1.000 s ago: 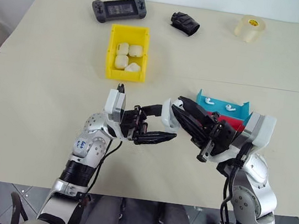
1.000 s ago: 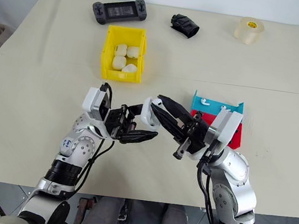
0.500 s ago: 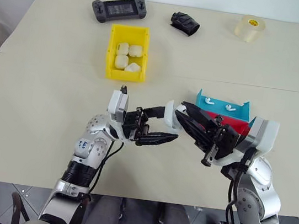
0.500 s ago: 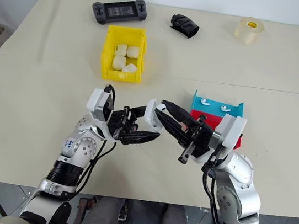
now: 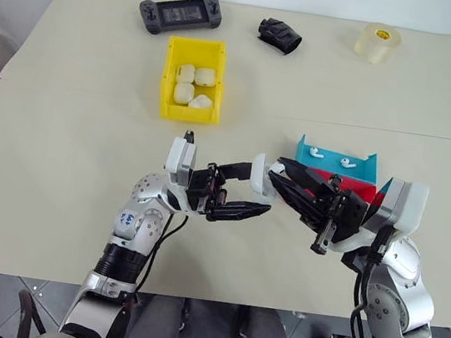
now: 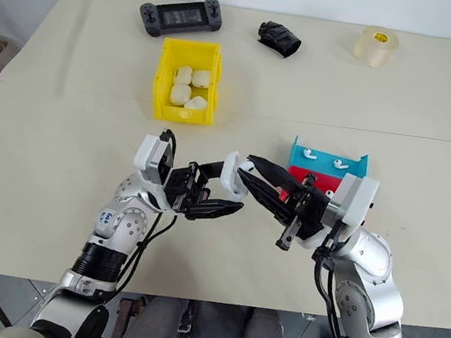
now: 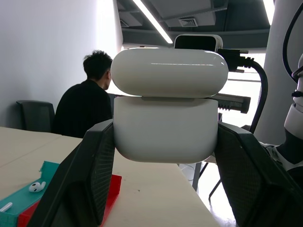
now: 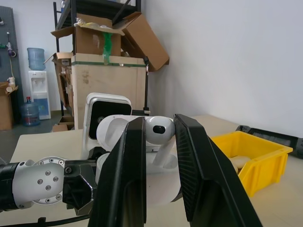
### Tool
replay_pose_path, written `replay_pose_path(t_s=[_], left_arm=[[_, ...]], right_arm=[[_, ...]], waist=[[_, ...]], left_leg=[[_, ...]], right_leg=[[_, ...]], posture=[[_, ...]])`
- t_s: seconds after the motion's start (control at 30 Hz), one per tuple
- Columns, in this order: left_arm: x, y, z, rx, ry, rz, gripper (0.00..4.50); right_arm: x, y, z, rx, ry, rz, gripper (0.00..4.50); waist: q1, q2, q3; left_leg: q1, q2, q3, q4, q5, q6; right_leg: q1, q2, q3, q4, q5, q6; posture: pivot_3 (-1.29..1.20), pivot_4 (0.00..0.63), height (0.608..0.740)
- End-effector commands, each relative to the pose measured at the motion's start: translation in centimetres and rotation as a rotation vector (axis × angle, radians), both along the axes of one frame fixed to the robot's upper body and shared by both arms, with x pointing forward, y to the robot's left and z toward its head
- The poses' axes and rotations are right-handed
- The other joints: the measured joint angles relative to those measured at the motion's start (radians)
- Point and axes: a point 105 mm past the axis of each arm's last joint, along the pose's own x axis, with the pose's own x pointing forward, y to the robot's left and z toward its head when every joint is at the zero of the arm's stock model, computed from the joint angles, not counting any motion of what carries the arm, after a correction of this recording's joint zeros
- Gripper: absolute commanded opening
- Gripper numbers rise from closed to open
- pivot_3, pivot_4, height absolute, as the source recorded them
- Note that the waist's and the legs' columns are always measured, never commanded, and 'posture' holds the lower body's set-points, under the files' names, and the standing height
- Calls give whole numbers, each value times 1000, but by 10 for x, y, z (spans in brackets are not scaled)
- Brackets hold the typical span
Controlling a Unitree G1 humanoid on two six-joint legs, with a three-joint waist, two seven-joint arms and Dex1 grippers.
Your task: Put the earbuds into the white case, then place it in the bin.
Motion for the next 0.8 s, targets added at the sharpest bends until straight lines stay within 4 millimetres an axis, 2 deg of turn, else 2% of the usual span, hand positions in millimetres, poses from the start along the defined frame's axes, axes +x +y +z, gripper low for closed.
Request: replay_pose_path(t_s=[0.03,0.5,0.7,0.8], left_arm=[[4,11,30,-121,-85,70,2776],[-1,11,23,-99,-90,50,2776],[-1,25,16,-73,-81,103,2776],[-5,27,12,-64,-96,124,2776]], right_arm=[[-5,1,-20,-80,67,40,496],[-2,1,-7,-60,31,25,496],[2,-8,-6,-75,36,-6,496],[9,-23,-6,-104,43,-56,496]], waist=[[1,0,0],[1,0,0],[0,0,0],[2,0,0]], left_leg=[[0,0,0,0,0,0],[0,0,0,0,0,0],[0,0,0,0,0,0],[0,0,0,0,0,0]], right_leg=[[0,0,0,0,0,0],[0,0,0,0,0,0],[0,0,0,0,0,0],[1,0,0,0,0,0]], posture=[[0,150,740],[0,150,740],[0,150,740],[0,150,740]])
